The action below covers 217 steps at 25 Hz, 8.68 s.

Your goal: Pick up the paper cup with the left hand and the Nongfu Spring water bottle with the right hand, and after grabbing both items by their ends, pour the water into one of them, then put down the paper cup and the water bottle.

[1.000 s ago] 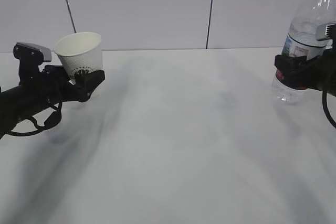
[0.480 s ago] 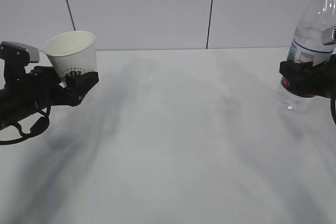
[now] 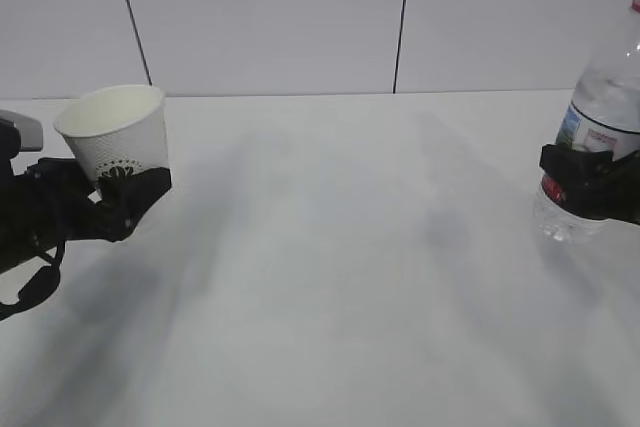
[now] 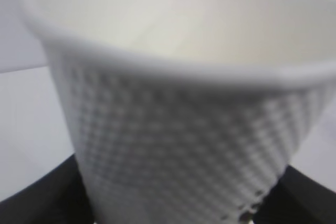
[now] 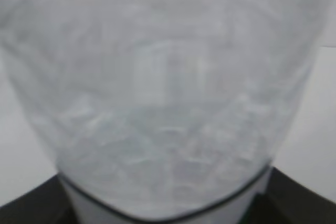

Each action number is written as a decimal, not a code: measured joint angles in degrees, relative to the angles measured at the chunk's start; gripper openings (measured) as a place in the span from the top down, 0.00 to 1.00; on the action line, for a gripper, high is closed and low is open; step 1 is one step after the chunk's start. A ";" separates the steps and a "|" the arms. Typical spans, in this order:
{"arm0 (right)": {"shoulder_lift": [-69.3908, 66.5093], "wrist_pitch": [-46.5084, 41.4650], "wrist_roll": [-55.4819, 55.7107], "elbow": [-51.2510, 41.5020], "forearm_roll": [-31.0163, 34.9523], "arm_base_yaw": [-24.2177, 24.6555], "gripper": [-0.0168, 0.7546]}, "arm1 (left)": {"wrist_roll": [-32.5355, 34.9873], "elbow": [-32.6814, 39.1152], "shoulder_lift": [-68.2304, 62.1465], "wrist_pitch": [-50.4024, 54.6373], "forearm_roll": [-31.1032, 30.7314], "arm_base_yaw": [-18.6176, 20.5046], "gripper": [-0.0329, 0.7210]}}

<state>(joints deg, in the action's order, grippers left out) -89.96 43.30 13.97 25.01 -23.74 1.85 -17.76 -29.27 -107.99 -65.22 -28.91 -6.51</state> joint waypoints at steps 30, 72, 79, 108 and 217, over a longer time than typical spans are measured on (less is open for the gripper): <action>13.96 -1.60 2.11 -8.37 -1.33 0.00 0.39 | 1.86 11.35 9.17 -0.08 -4.39 0.00 0.20; 14.03 -1.76 2.33 -8.39 -3.45 0.00 0.39 | 0.47 11.39 9.26 -0.08 -22.50 -6.97 0.20; 14.03 -1.76 2.33 -8.39 -3.45 0.00 0.39 | 0.47 11.26 9.26 -0.08 -19.17 -10.71 0.21; 14.03 -1.76 2.33 -8.39 -3.45 0.00 0.39 | -1.09 -0.77 4.67 -0.22 -14.08 -25.52 0.22; 14.08 -8.39 -10.58 10.49 -38.82 -5.81 0.39 | -1.31 -10.67 -2.90 -0.44 -14.94 -35.96 0.23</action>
<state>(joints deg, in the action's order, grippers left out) -75.88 34.91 3.39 35.50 -62.55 -3.96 -19.07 -39.94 -110.89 -65.65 -43.85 -42.47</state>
